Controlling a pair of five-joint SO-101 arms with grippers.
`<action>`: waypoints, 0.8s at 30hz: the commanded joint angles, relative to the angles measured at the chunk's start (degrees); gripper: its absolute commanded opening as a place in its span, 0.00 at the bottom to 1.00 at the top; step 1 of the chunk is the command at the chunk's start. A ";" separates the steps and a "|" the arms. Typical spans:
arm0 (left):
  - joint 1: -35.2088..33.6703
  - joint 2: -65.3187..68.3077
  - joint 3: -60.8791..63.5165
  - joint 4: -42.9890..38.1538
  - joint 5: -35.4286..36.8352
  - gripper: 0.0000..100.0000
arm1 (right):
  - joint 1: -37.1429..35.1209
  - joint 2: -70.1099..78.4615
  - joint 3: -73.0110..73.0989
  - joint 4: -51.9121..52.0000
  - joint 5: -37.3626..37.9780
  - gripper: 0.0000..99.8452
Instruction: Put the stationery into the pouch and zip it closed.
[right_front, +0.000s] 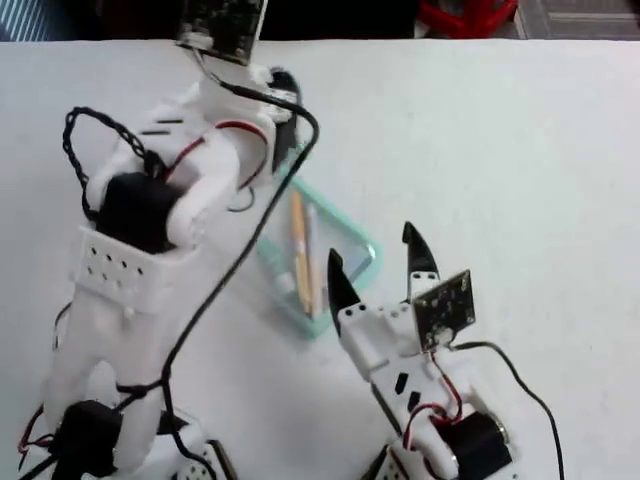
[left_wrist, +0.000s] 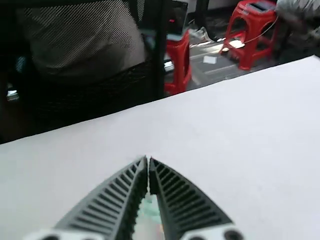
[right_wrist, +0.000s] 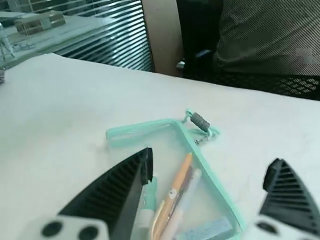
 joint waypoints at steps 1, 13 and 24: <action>-10.42 -1.54 5.10 -3.34 -5.27 0.06 | 1.10 0.04 2.99 -3.56 -0.44 0.35; -24.04 30.55 14.07 -28.66 -15.30 0.03 | 1.10 0.04 9.23 -9.54 -0.09 0.35; -28.44 51.74 7.30 -44.04 -19.08 0.02 | 1.19 0.04 10.02 -9.54 -0.09 0.35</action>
